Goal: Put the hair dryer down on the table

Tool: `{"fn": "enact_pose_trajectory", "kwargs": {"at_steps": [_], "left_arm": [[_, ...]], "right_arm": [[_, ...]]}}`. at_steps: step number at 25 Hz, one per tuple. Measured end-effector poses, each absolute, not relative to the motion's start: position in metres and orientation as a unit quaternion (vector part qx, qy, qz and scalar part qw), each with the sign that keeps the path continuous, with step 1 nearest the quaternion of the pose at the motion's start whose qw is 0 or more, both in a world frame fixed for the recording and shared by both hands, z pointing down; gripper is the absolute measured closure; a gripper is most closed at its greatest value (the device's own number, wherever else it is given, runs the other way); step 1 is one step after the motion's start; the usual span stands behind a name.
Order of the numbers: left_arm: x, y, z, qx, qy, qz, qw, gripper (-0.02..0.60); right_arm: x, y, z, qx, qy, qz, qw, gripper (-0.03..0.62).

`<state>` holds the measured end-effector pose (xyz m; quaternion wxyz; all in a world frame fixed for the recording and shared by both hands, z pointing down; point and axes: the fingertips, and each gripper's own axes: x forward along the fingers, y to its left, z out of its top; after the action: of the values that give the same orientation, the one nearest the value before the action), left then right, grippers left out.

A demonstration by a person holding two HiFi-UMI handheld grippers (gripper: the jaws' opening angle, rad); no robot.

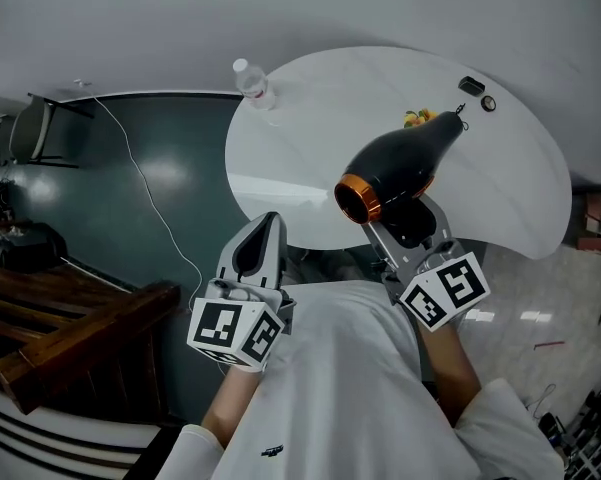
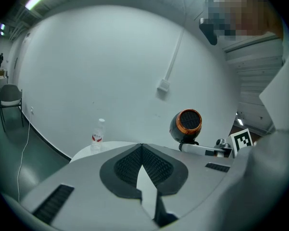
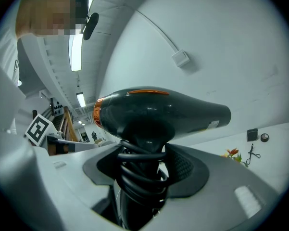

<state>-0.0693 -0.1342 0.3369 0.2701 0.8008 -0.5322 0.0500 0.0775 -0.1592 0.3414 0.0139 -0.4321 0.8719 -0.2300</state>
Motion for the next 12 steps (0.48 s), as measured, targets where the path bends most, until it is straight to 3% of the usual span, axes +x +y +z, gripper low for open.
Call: {"fn": "enact_pose_trajectory", "kwargs": {"at_steps": [12], "left_arm": [[-0.086,-0.145,0.367,0.789,-0.538,0.065,0.291,0.572]], "right_arm": [[0.063,-0.187,0.399,-0.432,0.868,-0.242,-0.041,0.316]]}}
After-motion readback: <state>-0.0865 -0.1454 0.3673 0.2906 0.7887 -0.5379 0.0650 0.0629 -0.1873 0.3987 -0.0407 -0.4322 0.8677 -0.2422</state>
